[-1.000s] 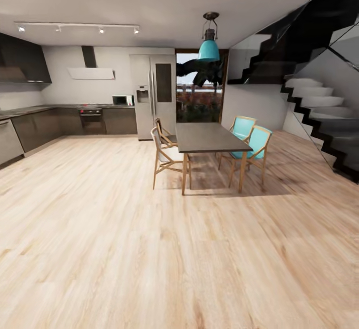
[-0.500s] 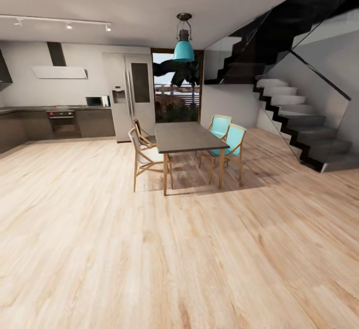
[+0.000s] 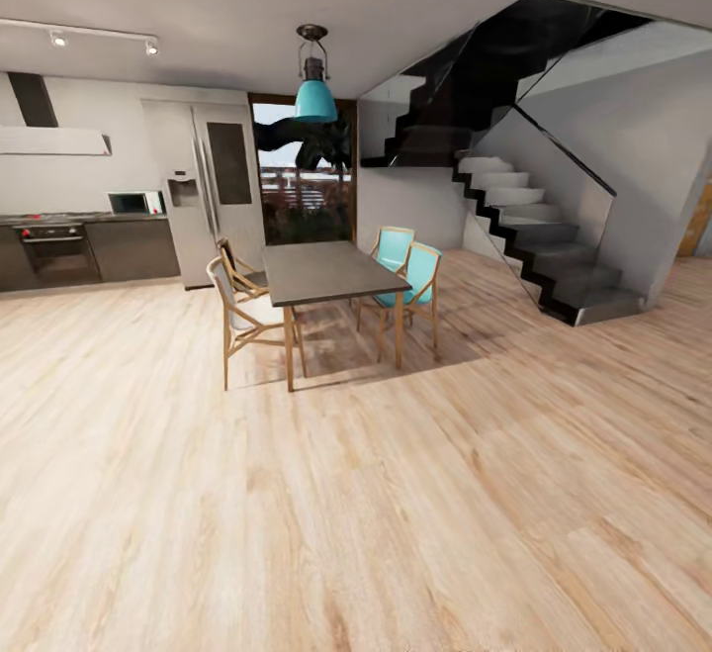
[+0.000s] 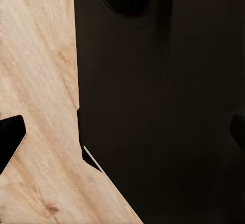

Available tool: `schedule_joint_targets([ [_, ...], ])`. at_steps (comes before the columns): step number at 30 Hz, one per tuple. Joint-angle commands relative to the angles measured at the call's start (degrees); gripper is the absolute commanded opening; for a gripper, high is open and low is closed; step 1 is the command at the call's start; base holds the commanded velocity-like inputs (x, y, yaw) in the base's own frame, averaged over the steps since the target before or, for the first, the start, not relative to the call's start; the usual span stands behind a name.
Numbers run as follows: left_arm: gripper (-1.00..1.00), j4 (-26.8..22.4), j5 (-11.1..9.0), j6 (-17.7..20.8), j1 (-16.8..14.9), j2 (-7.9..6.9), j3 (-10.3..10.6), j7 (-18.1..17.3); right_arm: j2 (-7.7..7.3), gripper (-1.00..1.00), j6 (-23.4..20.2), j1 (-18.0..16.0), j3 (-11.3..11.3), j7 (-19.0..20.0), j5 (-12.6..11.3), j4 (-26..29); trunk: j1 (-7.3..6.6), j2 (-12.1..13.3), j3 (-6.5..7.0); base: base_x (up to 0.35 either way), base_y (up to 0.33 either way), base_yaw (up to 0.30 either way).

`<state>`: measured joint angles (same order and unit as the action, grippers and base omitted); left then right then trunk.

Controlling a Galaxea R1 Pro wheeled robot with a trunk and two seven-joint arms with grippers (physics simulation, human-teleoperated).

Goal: Turn on the radio receiver that's on the table in the living room.

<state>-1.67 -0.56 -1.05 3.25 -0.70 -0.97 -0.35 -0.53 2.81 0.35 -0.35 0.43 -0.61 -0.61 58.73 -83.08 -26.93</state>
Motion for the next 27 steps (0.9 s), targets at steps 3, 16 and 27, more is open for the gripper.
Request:
schedule_joint_targets([
  [3, 1.0, 0.0, -0.03, 0.0, 0.0, 0.0, 0.0, 0.0, 0.0, 1.0, 0.0, 0.0, 0.0, 0.01, 0.01, 0.0, 0.0, 0.0, 0.0, 0.0, 0.0, -0.288],
  [16, 1.0, 0.0, -0.05, 0.0, 0.0, 0.0, 0.0, 0.0, 0.01, 1.0, 0.0, 0.0, 0.0, 0.01, -0.01, 0.0, 0.0, 0.0, 0.0, 0.0, 0.0, -0.289],
  [27, 1.0, 0.0, -0.05, 0.0, 0.0, 0.0, 0.0, 0.0, 0.0, 1.0, 0.0, 0.0, 0.0, 0.01, -0.01, 0.0, 0.0, 0.0, 0.0, 0.0, 0.0, -0.29],
])
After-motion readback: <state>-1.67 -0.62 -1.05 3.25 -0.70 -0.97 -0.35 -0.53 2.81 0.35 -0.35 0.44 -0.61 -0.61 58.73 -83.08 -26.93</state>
